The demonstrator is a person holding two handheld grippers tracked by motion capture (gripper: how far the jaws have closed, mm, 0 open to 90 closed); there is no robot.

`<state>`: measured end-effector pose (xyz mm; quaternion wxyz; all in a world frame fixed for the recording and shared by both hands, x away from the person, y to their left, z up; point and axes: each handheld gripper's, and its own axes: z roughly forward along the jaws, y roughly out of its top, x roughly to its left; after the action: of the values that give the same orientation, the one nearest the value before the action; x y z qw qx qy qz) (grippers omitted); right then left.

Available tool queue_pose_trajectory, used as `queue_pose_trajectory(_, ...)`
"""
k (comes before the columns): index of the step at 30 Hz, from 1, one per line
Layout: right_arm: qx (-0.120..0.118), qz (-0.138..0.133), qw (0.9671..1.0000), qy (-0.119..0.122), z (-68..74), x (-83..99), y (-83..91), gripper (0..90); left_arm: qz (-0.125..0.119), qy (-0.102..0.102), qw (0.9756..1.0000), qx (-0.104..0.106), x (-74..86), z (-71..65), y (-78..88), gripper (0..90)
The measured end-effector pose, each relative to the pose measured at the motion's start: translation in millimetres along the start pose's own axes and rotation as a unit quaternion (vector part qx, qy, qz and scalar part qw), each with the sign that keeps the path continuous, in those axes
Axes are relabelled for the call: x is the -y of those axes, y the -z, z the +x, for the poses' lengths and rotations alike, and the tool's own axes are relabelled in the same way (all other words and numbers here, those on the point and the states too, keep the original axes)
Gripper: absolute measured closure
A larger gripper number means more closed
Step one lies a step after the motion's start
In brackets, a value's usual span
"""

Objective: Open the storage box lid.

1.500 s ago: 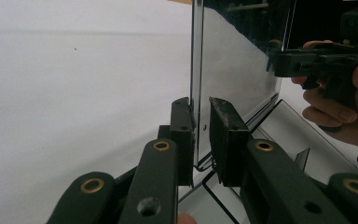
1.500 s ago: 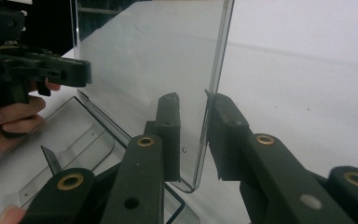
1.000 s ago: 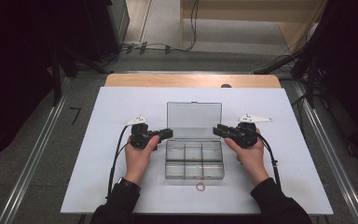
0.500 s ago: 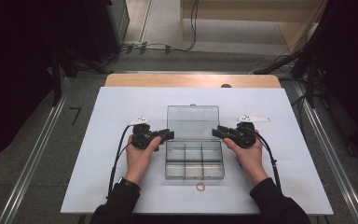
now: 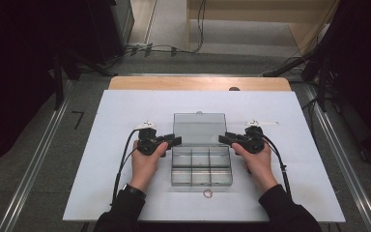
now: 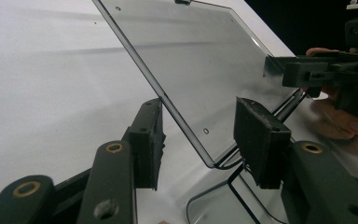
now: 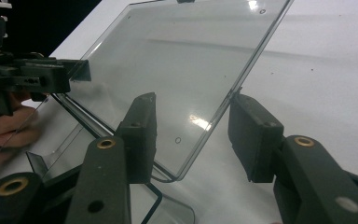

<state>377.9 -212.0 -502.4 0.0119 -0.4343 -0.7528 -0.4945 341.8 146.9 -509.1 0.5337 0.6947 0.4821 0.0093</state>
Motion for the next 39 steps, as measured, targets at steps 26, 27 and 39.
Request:
queue_pose_trajectory(26, 0.016, -0.006, 0.9980, 0.060, 11.8, 2.3, 9.8, 30.3, -0.024, -0.052, 0.9983, -0.007, 4.7, -13.0, 13.2, 16.1)
queue_pose_trajectory(27, 0.016, -0.009, 0.9978, 0.064, 12.9, 2.6, 11.3, 29.4, -0.027, -0.054, 0.9982, -0.006, 5.4, -14.1, 14.4, 15.3)
queue_pose_trajectory(39, -0.008, -0.011, 0.9946, 0.103, 21.8, 12.8, 28.4, 16.7, -0.041, -0.107, 0.9934, -0.003, 15.7, -30.3, 34.4, 2.9)
